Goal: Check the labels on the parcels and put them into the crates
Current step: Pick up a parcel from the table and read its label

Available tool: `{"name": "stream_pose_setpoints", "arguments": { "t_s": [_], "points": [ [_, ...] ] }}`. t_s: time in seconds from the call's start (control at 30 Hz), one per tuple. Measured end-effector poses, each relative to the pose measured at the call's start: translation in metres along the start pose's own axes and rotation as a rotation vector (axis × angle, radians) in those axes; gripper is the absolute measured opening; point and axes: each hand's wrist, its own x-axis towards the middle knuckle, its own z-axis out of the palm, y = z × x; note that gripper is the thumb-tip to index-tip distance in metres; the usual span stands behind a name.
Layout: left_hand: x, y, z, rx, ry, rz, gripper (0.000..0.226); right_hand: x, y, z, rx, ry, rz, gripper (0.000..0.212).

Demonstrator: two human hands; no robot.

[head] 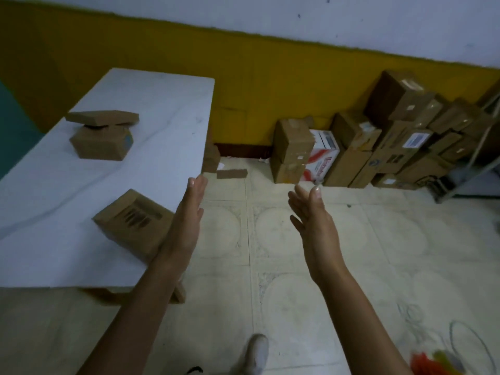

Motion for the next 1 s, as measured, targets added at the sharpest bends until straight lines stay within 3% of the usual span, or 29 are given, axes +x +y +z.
{"name": "stream_pose_setpoints", "arguments": {
  "t_s": [0.13,0.23,0.37,0.47,0.53,0.73,0.83,1.0],
  "points": [
    [0.062,0.006,0.026,-0.007,0.08,-0.047,0.068,0.092,-0.015,-0.01,-0.023,-0.083,0.079,0.087],
    [0.099,-0.001,0.02,-0.066,0.187,-0.048,0.077,0.139,-0.014,0.006,-0.043,-0.195,0.089,0.086],
    [0.154,-0.009,-0.007,-0.15,0.352,-0.043,0.079,0.202,-0.011,0.055,-0.132,-0.402,0.103,0.091],
    [0.203,-0.019,-0.036,-0.237,0.462,-0.005,0.077,0.251,-0.006,0.104,-0.193,-0.545,0.036,0.077],
    [0.241,-0.023,-0.054,-0.272,0.528,-0.007,0.067,0.289,-0.004,0.138,-0.226,-0.599,0.021,0.071],
    [0.334,-0.022,-0.101,-0.288,0.735,-0.069,0.041,0.391,0.0,0.221,-0.349,-0.757,0.076,0.079],
    [0.357,-0.023,-0.133,-0.228,0.827,-0.123,0.016,0.434,0.007,0.259,-0.286,-0.809,0.259,0.078],
    [0.373,-0.037,-0.18,-0.208,1.05,-0.177,0.01,0.484,0.038,0.323,-0.293,-0.935,0.454,0.062]
  ]
}}
